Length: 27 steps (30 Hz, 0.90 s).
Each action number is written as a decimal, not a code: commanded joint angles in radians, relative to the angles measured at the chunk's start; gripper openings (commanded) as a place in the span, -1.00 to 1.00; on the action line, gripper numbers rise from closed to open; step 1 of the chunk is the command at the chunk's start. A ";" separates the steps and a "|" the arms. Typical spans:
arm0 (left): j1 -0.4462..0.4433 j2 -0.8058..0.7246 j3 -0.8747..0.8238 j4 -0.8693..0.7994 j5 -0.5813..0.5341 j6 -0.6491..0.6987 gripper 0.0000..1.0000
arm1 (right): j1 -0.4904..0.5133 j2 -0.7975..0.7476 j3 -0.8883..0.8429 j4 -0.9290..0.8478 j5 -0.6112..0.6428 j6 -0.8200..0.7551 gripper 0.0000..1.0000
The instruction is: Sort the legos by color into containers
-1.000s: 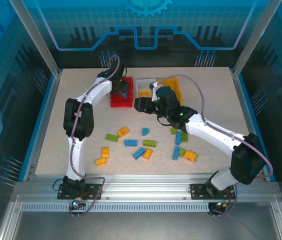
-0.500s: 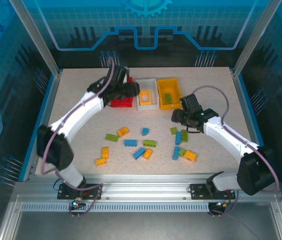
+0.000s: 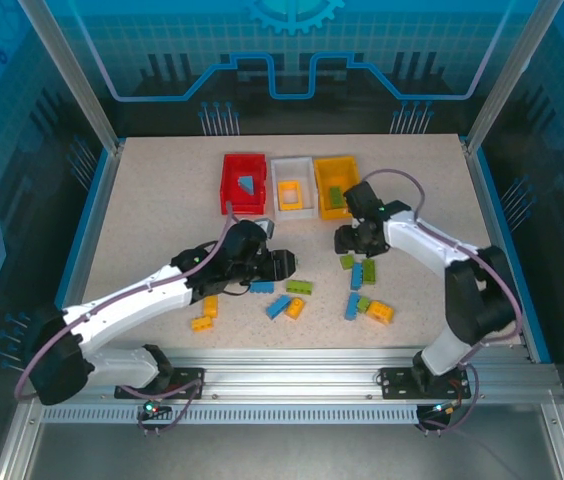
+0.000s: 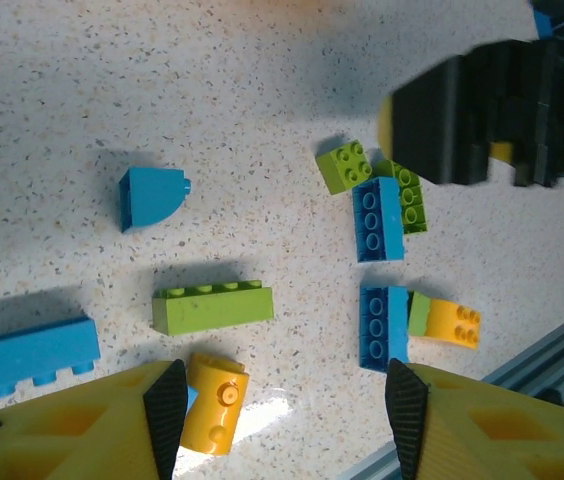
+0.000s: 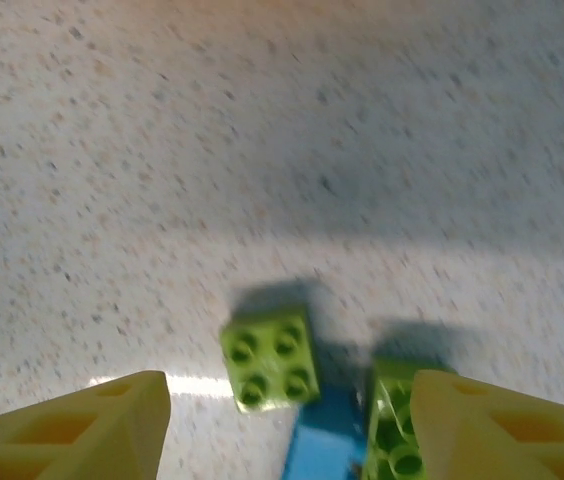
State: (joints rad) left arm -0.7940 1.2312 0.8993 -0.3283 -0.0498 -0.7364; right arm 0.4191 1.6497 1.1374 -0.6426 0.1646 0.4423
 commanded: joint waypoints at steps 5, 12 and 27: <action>-0.016 -0.119 -0.054 0.025 -0.028 -0.076 0.17 | 0.042 0.170 0.119 -0.127 0.020 -0.158 0.26; -0.052 -0.180 -0.110 0.000 -0.019 -0.127 0.18 | 0.067 0.244 0.150 -0.170 0.063 -0.153 0.22; -0.065 -0.180 -0.085 0.006 -0.049 -0.110 0.19 | 0.091 0.167 0.135 -0.129 0.159 -0.102 -0.34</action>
State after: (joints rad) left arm -0.8532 1.0401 0.7826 -0.3164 -0.0715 -0.8623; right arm 0.4950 1.8999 1.2713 -0.7811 0.2687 0.3187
